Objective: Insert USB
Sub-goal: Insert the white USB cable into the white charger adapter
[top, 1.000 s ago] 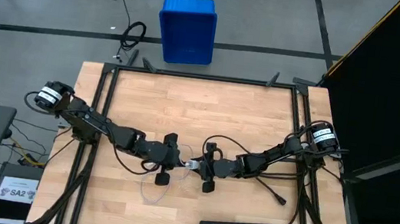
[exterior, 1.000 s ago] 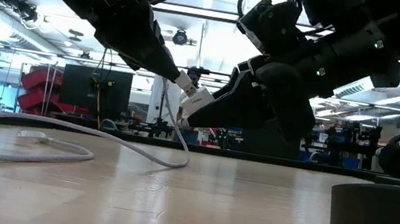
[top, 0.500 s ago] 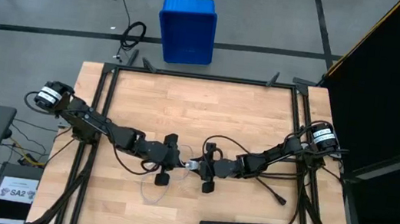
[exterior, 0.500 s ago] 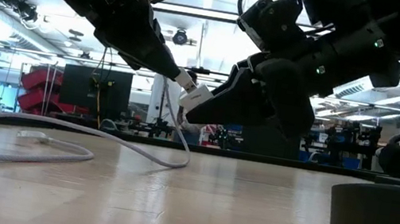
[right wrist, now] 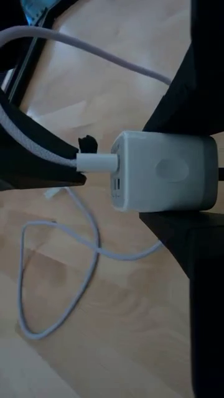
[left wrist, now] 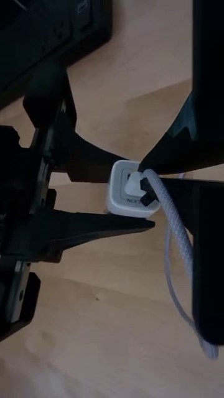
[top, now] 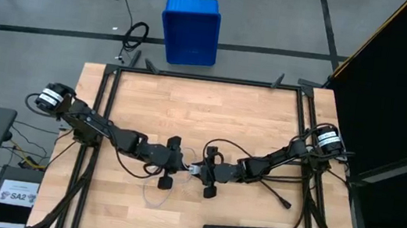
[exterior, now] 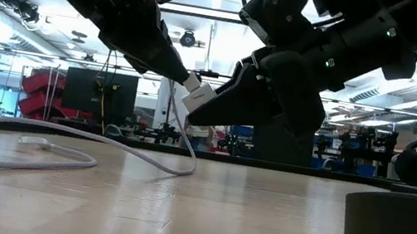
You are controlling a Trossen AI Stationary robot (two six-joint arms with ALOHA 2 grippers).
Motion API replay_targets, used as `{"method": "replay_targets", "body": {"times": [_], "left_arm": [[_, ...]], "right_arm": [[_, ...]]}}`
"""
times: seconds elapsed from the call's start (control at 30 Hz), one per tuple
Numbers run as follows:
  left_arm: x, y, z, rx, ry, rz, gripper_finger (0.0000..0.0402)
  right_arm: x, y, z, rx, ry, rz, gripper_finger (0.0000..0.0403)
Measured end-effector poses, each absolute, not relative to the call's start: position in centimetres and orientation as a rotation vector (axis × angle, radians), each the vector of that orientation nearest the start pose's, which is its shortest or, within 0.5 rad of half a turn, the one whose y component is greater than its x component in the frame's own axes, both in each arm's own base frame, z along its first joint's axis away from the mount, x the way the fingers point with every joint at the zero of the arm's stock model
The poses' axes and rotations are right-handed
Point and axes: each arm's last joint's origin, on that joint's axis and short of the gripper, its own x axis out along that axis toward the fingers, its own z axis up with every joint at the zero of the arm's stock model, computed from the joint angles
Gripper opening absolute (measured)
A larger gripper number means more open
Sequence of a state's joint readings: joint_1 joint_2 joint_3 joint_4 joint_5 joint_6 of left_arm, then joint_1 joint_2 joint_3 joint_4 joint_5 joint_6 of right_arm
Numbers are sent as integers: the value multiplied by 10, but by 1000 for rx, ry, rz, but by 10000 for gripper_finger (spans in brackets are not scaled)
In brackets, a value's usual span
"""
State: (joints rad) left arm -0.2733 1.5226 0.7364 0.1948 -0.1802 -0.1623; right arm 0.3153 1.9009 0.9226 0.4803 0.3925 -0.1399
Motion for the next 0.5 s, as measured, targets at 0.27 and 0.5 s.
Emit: {"method": "replay_targets", "body": {"times": [0.27, 0.5], "left_arm": [[295, -75, 184, -30, 559, -35, 0], [298, -76, 190, -20, 504, -54, 0]], "right_arm": [[361, 106, 140, -246, 451, -65, 118], [365, 109, 150, -207, 349, -57, 118]]}}
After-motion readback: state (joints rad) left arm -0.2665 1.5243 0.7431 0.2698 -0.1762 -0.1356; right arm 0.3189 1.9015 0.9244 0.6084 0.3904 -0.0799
